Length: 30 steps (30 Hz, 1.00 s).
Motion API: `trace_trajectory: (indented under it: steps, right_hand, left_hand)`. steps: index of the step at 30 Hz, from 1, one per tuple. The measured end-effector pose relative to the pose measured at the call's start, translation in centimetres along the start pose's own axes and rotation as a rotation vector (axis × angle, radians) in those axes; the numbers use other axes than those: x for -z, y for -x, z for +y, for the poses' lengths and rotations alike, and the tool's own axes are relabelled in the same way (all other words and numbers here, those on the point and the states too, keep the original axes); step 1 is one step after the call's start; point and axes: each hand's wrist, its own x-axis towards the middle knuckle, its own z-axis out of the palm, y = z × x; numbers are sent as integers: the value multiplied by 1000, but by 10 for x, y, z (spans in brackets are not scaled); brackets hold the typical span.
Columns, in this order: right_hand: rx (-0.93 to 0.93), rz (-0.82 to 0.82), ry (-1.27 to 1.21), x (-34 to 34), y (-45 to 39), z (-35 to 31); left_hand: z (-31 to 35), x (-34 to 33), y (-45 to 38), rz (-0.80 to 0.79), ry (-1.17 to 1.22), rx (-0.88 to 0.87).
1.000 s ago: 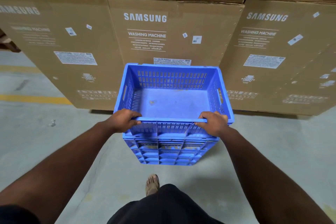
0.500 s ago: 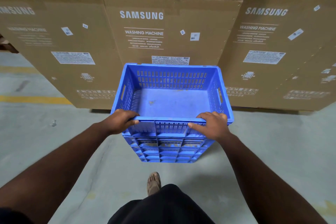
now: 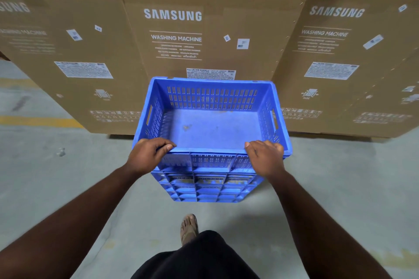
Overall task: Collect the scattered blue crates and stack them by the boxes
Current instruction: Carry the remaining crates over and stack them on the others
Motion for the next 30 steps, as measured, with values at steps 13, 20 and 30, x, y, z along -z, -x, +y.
trace_trajectory:
  steps: [13, 20, 30]
  right_hand:
    - [-51, 261, -363, 15, 22, 39]
    - [-163, 171, -254, -10, 32, 32]
    - [-167, 28, -185, -2, 26, 31]
  left_hand:
    - [-13, -2, 10, 58, -274, 199]
    - [-4, 7, 8, -43, -109, 394]
    - [-8, 10, 2, -53, -249, 371]
